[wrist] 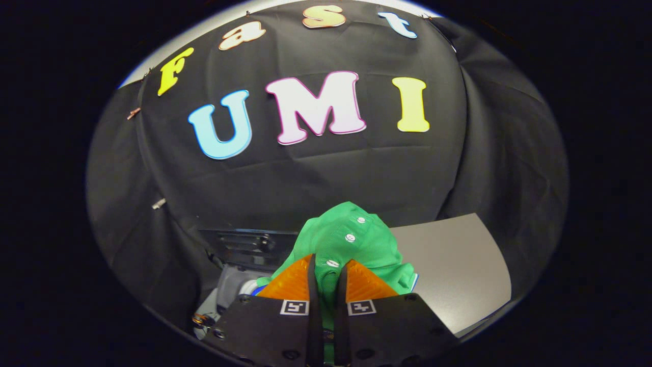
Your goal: Put the clothes into the washing machine and then close the washing machine lid.
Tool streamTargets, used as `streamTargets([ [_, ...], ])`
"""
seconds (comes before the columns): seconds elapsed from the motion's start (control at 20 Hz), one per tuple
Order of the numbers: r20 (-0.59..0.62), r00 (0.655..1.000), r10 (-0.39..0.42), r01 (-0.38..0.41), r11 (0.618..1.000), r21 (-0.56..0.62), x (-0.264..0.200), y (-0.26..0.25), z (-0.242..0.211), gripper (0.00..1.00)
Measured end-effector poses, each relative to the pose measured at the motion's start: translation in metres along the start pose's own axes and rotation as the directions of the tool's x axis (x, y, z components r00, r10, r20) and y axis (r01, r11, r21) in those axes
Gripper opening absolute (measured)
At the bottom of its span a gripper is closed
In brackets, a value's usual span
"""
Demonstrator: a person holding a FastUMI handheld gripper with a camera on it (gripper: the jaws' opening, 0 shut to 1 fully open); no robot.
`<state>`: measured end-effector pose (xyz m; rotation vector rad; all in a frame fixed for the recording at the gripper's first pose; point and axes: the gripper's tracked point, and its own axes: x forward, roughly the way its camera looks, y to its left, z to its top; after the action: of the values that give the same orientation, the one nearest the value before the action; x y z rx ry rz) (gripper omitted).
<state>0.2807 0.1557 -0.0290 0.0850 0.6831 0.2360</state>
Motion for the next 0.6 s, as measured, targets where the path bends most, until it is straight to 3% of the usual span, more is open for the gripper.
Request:
streamTargets([
  [0.3, 0.001, 0.994, 0.107, -0.107, 0.994, -0.012, -0.005, 0.091, -0.001, 0.13],
  [0.6, -0.052, 0.984, 0.170, -0.172, 0.984, -0.051, 0.015, 0.171, -0.036, 0.13],
])
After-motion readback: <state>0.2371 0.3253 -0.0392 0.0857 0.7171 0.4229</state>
